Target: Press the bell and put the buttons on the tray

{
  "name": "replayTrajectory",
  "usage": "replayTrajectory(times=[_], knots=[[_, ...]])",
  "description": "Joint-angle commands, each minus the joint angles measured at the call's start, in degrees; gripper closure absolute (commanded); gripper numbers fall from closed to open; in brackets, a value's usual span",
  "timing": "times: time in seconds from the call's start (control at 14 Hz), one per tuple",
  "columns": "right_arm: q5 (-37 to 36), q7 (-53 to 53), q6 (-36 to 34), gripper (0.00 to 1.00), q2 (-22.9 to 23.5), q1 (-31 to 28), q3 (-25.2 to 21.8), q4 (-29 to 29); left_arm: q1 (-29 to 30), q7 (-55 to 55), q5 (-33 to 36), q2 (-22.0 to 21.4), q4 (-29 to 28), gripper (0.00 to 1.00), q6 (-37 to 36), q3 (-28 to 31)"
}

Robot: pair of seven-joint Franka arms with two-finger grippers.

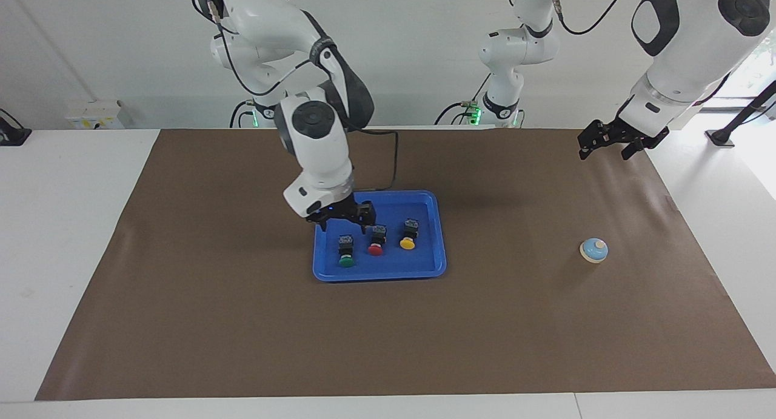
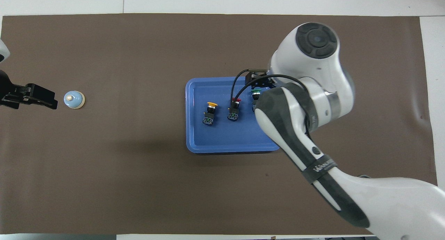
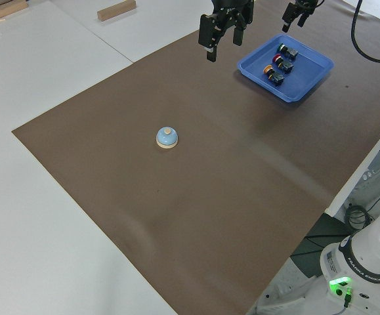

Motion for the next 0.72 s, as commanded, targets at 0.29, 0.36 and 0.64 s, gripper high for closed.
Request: replayTrajectory(times=[0.29, 0.36, 0.64], knots=[[0.96, -27.03, -11.60, 0.00, -7.80, -16.38, 0.75, -0.93, 0.28, -0.06, 0.25, -0.74, -0.55, 0.00, -0.15, -0.01], [0.87, -28.80, -12.83, 0.00, -9.28, -18.06, 0.75, -1.19, 0.28, -0.06, 0.25, -0.74, -0.55, 0.00, -0.15, -0.01], [0.43, -28.91, -20.38, 0.00, -18.06, -20.01, 0.75, -2.59, 0.28, -0.06, 0.25, -0.74, -0.55, 0.00, -0.15, -0.01]])
